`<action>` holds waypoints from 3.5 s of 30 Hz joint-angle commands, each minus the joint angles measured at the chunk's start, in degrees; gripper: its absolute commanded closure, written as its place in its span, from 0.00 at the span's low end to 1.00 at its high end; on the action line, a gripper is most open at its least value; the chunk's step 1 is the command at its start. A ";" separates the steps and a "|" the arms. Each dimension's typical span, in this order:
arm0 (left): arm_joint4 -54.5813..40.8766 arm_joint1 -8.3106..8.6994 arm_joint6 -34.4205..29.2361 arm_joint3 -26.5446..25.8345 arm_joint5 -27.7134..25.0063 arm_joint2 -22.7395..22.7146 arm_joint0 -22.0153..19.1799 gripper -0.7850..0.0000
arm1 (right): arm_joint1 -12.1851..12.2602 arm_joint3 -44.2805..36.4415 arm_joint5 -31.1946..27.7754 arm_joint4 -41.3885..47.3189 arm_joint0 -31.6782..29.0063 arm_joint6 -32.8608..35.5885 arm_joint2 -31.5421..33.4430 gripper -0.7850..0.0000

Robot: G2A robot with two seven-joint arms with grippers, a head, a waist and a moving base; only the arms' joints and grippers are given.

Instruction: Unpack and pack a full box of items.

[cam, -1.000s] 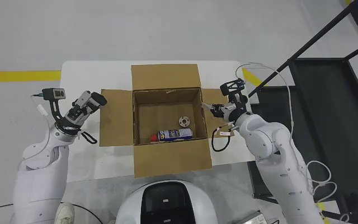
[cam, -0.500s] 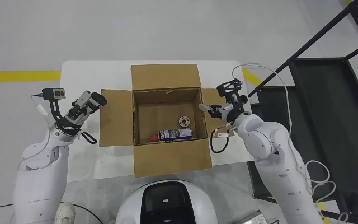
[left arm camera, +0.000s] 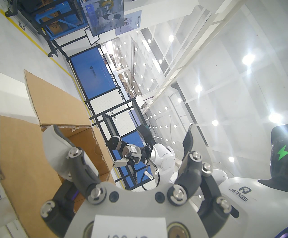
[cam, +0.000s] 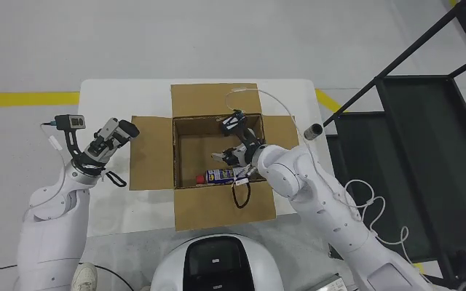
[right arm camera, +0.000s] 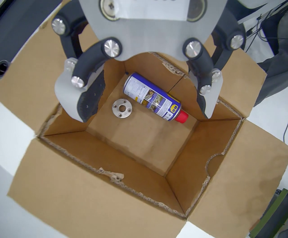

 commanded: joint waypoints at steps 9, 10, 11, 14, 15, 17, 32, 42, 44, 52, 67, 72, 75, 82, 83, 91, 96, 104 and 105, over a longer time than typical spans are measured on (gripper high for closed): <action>0.00 0.00 0.00 0.00 0.00 0.00 0.00 0.00 | -0.93 5.65 4.46 0.03 2.14 1.97 -2.51 0.00; 0.00 0.00 0.00 0.00 0.00 0.00 0.00 0.00 | -0.93 5.65 4.46 0.03 2.14 1.97 -2.51 0.00; 0.00 0.00 0.00 0.00 0.00 0.00 0.00 0.00 | -0.93 5.65 4.46 0.03 2.14 1.97 -2.51 0.00; 0.00 0.00 0.00 0.00 0.00 0.00 0.00 0.00 | -0.93 5.65 4.46 0.03 2.14 1.97 -2.51 0.00; 0.00 0.00 0.00 0.00 0.00 0.00 0.00 0.00 | -0.93 5.65 4.46 0.03 2.14 1.97 -2.51 0.00; 0.00 0.00 0.00 0.00 0.00 0.00 0.00 0.00 | -0.93 5.65 4.46 0.03 2.14 1.97 -2.51 0.00; 0.00 0.00 0.00 0.00 0.00 0.00 0.00 0.00 | -0.93 5.65 4.46 0.03 2.14 1.97 -2.51 0.00; 0.00 0.00 0.00 0.00 0.00 0.00 0.00 0.00 | -0.93 5.65 4.46 0.03 2.14 1.97 -2.51 0.00; 0.00 0.00 0.00 0.00 0.00 0.00 0.00 0.00 | -0.93 5.65 4.46 0.03 2.14 1.97 -2.51 0.00; 0.00 0.00 0.00 0.00 0.00 0.00 0.00 0.00 | -0.93 5.65 4.46 0.03 2.14 1.97 -2.51 0.00; 0.00 0.00 0.00 0.00 0.00 0.00 0.00 0.00 | -0.82 6.82 3.64 0.61 1.85 0.30 -0.85 0.00; 0.00 0.00 0.00 0.00 0.00 0.00 0.00 0.00 | -1.36 11.56 3.18 3.88 4.25 0.91 -0.72 0.00; 0.00 0.00 0.00 0.00 0.00 0.00 0.00 0.00 | -2.11 16.17 3.08 5.09 6.91 1.98 -2.74 0.00; 0.00 0.00 0.00 0.00 0.00 0.00 0.00 0.00 | -4.24 26.52 4.95 8.37 11.20 0.70 -7.12 0.00; 0.00 0.00 0.00 0.00 0.00 0.00 0.00 0.00 | -4.47 27.39 4.94 8.82 11.42 0.19 -7.53 0.00; 0.00 0.00 0.00 0.00 0.00 0.00 0.00 0.00 | -4.98 29.33 5.35 9.25 11.50 -0.80 -8.43 0.00; 0.00 0.00 0.00 0.00 0.00 0.00 0.00 0.00 | -4.98 29.33 5.35 9.25 11.50 -0.80 -8.43 0.00; 0.00 0.00 0.00 0.00 0.00 0.00 0.00 0.00 | -4.97 29.38 5.44 9.33 11.37 -1.12 -8.28 0.00; 0.00 0.00 0.00 0.00 0.00 0.00 0.00 0.00 | -4.92 29.52 5.78 9.59 11.05 -1.76 -7.82 0.00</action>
